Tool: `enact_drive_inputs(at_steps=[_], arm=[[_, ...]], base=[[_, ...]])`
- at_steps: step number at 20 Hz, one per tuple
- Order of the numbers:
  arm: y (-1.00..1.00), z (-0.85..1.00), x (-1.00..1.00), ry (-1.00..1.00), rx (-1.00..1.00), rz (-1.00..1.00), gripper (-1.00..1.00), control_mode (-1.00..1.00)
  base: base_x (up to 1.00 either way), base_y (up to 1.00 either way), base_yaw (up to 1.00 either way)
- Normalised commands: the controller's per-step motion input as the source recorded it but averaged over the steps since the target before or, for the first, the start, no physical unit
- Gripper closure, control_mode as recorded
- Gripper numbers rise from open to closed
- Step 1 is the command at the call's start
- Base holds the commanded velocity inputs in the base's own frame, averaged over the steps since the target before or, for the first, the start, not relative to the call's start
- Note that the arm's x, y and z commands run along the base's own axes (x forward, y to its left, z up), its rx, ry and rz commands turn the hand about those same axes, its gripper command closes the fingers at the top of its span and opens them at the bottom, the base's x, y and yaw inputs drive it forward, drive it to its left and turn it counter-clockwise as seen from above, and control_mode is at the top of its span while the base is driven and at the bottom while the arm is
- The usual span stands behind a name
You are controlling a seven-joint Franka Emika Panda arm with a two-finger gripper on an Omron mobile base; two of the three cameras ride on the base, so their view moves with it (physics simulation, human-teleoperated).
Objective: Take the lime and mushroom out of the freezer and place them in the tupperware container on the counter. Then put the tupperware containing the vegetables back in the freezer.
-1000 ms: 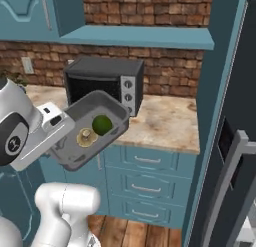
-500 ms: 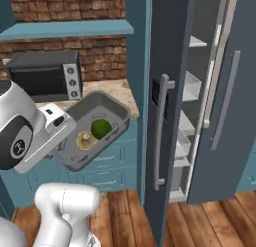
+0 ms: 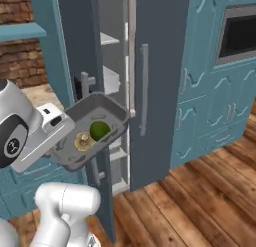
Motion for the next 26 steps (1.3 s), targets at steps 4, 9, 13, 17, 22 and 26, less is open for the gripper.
enact_drive_inputs(at_steps=[4,9,13,17,22,26], arm=[[0.00,0.00,0.00,0.00,0.00,0.00,1.00,1.00],[0.00,0.00,0.00,0.00,0.00,0.00,1.00,1.00],[0.00,0.00,0.00,0.00,0.00,0.00,1.00,1.00],[0.00,0.00,0.00,0.00,0.00,0.00,1.00,1.00],[0.00,0.00,0.00,0.00,0.00,0.00,1.00,1.00],[0.00,0.00,0.00,0.00,0.00,0.00,1.00,1.00]], base=[[0.37,-0.80,-0.40],[0.16,-0.97,-0.31],[0.81,-0.69,-0.01],[1.00,-0.40,0.20],[1.00,-0.02,0.35],[0.48,-0.15,0.97]])
